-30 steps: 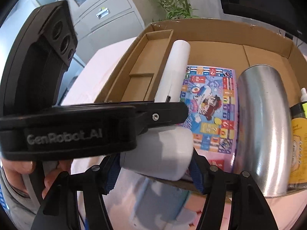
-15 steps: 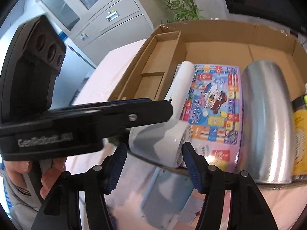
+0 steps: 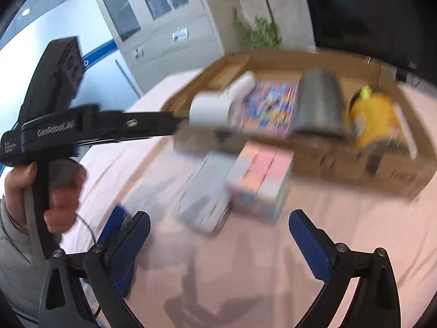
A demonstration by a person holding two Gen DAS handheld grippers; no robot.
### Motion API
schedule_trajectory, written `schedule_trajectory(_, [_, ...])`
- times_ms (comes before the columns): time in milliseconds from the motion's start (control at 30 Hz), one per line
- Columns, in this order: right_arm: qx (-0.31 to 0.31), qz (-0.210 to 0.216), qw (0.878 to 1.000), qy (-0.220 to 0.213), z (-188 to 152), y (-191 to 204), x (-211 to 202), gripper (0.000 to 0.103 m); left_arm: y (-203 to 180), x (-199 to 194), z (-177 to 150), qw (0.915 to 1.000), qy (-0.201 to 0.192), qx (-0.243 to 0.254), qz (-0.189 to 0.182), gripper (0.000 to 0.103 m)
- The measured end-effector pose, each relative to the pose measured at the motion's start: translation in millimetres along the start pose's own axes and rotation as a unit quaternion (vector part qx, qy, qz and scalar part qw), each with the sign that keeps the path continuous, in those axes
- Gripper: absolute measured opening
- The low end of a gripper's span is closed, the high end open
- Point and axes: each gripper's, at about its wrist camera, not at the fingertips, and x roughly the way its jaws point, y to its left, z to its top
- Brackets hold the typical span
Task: Organize rigid objects
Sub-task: 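Move the left gripper to the white phone stand and grasp it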
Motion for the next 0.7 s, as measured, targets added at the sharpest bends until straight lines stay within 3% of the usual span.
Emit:
schedule_trajectory(133, [-0.012,0.011,1.000,0.019,-1.3,0.2,13.4,0.096,9.1,30.8,-9.4,0.9978,0.052,-0.037,-0.017,0.071])
schedule_trajectory(233, [-0.015,0.011,1.000,0.016,0.8,-3.3,11.3,0.092,13.1,35.0,-12.0,0.9963,0.061,-0.055,-0.025,0.064])
schedule_trajectory(300, [-0.020,0.010,1.000,0.016,0.8,-5.2,10.6,0.088,15.0,34.6,-15.7,0.9941,0.071,-0.068,-0.045,0.048])
schedule_trajectory(367, [-0.024,0.003,1.000,0.019,2.9,-4.9,12.4,0.085,14.0,38.6,-20.9,0.9918,0.086,-0.073,-0.061,0.046])
schedule_trajectory(467, [-0.034,-0.013,0.999,0.027,6.8,-4.6,21.4,0.083,16.7,47.7,-28.5,0.9902,0.099,-0.084,-0.051,0.045])
schedule_trajectory(567, [-0.039,-0.033,0.998,0.044,7.1,-6.5,33.9,0.082,17.2,49.6,-27.4,0.9886,0.092,-0.098,-0.067,0.046])
schedule_trajectory(700, [-0.041,-0.032,0.997,0.060,11.5,-3.8,53.9,0.074,10.6,49.1,-28.4,0.9865,0.091,-0.099,-0.094,0.042])
